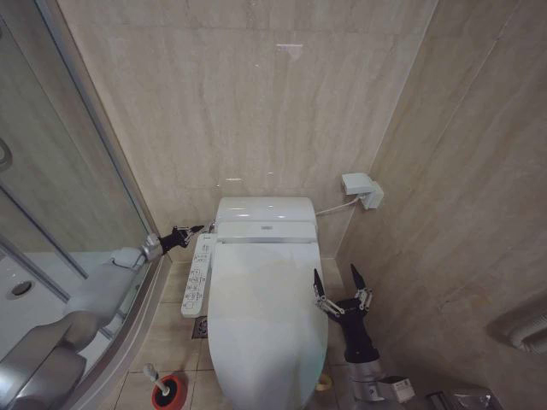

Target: Open the toilet lid, clean the toilet bowl with a toilet brush, close the toilet lid, and flush.

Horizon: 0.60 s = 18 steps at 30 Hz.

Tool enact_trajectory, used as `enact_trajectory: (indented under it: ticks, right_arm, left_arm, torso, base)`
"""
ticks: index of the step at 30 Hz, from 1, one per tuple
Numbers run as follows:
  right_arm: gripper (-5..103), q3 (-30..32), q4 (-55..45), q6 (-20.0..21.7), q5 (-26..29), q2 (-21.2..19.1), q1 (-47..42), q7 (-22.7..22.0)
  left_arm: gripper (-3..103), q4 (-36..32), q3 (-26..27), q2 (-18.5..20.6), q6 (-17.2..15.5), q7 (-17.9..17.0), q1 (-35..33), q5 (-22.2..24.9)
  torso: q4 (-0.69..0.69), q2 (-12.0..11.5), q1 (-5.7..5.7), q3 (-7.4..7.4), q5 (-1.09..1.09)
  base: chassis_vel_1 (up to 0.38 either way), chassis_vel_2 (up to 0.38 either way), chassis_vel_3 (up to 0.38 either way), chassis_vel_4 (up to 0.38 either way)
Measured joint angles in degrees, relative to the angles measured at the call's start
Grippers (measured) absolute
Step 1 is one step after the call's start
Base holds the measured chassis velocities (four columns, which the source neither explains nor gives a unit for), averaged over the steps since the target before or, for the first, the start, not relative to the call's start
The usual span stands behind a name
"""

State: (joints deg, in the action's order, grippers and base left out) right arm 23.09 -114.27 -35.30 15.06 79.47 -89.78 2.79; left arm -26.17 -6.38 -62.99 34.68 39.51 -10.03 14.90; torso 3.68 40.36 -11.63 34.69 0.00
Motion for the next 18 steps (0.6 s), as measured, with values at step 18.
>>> enact_trajectory:
  ticks: [18]
  right_arm:
    - [100, -0.41, 0.59, 0.00, -0.20, 0.92, 0.45, 0.00]
  left_arm:
    - [0, 3.21, 0.20, -2.73, -1.40, -5.00, 1.06, -5.87]
  torso:
    - [-0.01, 0.01, 0.01, -0.01, 0.01]
  base:
    - [0.000, 0.000, 0.000, 0.000]
